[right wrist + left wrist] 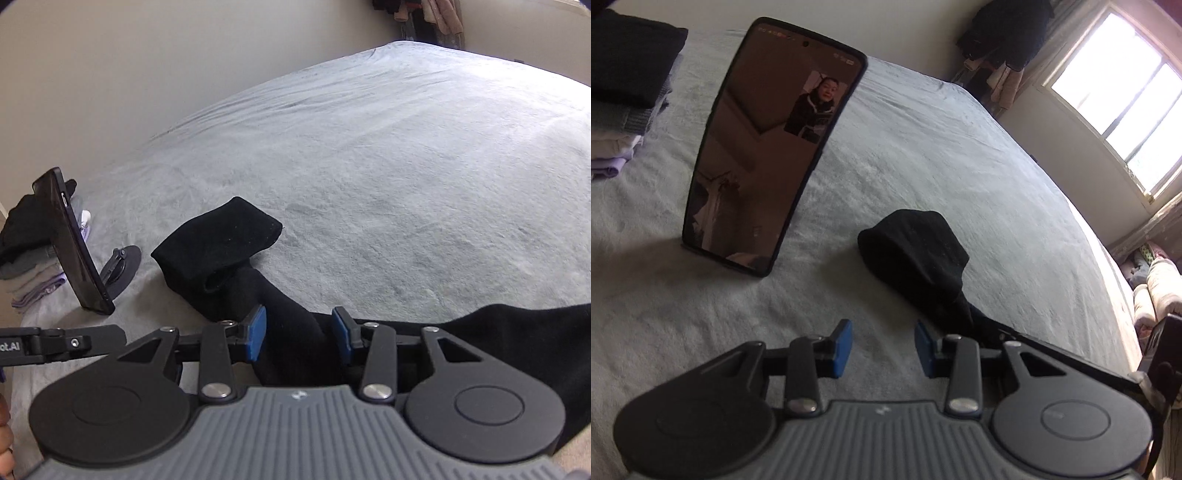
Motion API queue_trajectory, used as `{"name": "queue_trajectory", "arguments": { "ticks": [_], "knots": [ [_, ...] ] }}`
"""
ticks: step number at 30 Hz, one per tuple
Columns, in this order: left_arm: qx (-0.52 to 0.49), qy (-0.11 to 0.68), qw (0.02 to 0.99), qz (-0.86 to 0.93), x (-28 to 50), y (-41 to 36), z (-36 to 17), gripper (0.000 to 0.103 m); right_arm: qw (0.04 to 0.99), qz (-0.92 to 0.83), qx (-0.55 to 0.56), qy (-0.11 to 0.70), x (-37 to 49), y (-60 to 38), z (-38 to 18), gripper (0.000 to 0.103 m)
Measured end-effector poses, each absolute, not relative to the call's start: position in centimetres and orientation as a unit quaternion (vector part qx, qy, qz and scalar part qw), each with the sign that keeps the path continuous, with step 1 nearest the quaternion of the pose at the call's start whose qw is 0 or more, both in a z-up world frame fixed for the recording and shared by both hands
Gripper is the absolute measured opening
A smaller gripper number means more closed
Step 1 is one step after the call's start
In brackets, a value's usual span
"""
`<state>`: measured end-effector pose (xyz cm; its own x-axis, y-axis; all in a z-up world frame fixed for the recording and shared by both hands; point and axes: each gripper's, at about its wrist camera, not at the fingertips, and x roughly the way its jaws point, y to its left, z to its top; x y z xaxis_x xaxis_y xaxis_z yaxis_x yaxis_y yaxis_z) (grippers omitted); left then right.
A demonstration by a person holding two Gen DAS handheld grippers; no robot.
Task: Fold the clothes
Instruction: 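Grasp the black sleeve cuff with the right gripper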
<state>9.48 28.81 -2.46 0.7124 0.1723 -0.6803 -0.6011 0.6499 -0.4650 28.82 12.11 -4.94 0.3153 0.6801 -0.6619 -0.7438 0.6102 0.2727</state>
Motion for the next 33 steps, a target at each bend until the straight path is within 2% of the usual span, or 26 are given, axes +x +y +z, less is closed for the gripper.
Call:
{"name": "queue_trajectory", "arguments": {
  "ticks": [3, 8, 16, 21, 25, 33],
  "knots": [
    [-0.385, 0.296, 0.84, 0.24, 8.4, 29.7, -2.2, 0.036, 0.799, 0.46, -0.049, 0.385, 27.9, 13.6, -4.3, 0.044],
    [-0.454, 0.326, 0.802, 0.21, 8.0, 31.1, -3.2, 0.036, 0.774, 0.49, -0.07, 0.395, 25.7, 14.2, -3.7, 0.036],
    [-0.499, 0.333, 0.769, 0.221, 8.3, 32.2, -4.3, 0.037, 0.754, 0.506, -0.068, 0.413, 25.3, 13.6, -2.9, 0.037],
    [-0.504, 0.332, 0.766, 0.223, 8.5, 32.0, -4.1, 0.038, 0.764, 0.488, -0.048, 0.419, 27.6, 14.9, -3.7, 0.038],
    [-0.505, 0.334, 0.763, 0.226, 8.7, 32.2, -4.4, 0.038, 0.771, 0.487, -0.076, 0.403, 28.1, 17.5, -4.5, 0.038],
    [-0.502, 0.338, 0.762, 0.231, 8.5, 31.6, -4.6, 0.038, 0.782, 0.49, -0.078, 0.377, 29.6, 22.3, -3.3, 0.039]
  ]
}}
